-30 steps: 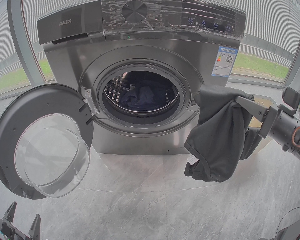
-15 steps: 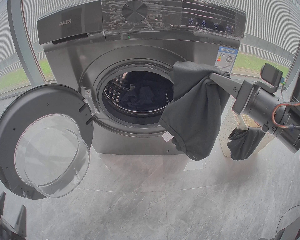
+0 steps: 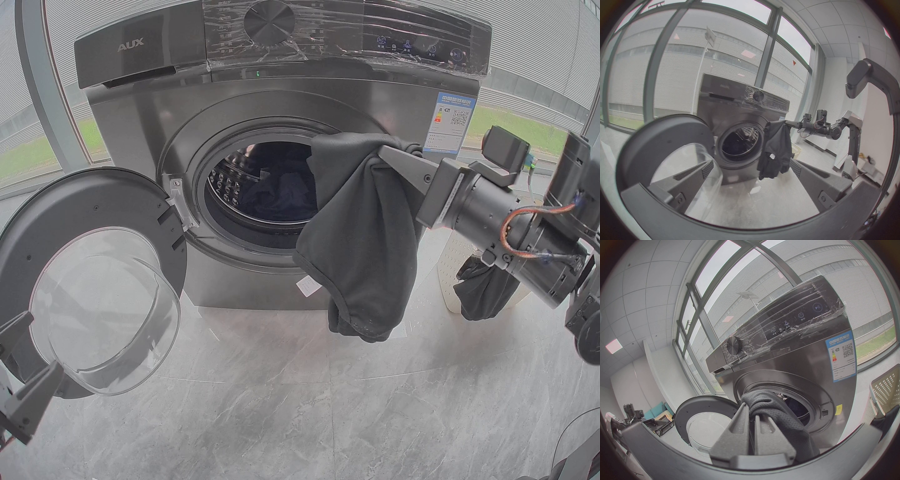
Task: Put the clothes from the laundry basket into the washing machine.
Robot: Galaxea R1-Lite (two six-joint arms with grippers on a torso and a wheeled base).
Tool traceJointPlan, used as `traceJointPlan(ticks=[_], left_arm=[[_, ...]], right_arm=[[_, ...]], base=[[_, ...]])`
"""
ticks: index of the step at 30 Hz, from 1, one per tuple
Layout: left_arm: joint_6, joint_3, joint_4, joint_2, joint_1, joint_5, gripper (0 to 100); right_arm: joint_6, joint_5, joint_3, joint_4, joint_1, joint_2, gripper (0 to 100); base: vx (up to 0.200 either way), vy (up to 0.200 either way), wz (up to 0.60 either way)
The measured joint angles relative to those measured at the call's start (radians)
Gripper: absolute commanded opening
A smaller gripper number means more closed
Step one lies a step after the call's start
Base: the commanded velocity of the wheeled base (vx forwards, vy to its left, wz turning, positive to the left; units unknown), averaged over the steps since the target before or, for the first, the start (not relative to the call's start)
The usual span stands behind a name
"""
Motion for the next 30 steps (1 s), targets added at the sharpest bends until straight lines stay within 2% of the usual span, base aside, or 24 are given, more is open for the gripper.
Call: traceJointPlan(ticks=[8,18,25,30], left_arm=[[-0.01,-0.012,-0.27,0.39,-0.121,-0.069,100],[-0.017,-0.056,-0.545,0.779,-0.248,-0.111,100],[-0.029,-0.116,-0.592,0.957,-0.324,-0.129,100],[-0.035,-0.15,-0.595,1.029,-0.369,-0.133,100]], right_arm=[[0.012,-0.001,-0.048,-0.078,0.045,0.079,0],[0.019,-0.002,-0.102,-0.113,0.092,0.141,0],[0.018,-0.03,-0.115,-0.118,0.102,0.169,0],[0.016,-0.034,-0.122,-0.119,0.105,0.183,0]], base=[[0.0,0.0,0.0],[0.0,0.0,0.0],[0.0,0.0,0.0],[0.0,0.0,0.0]])
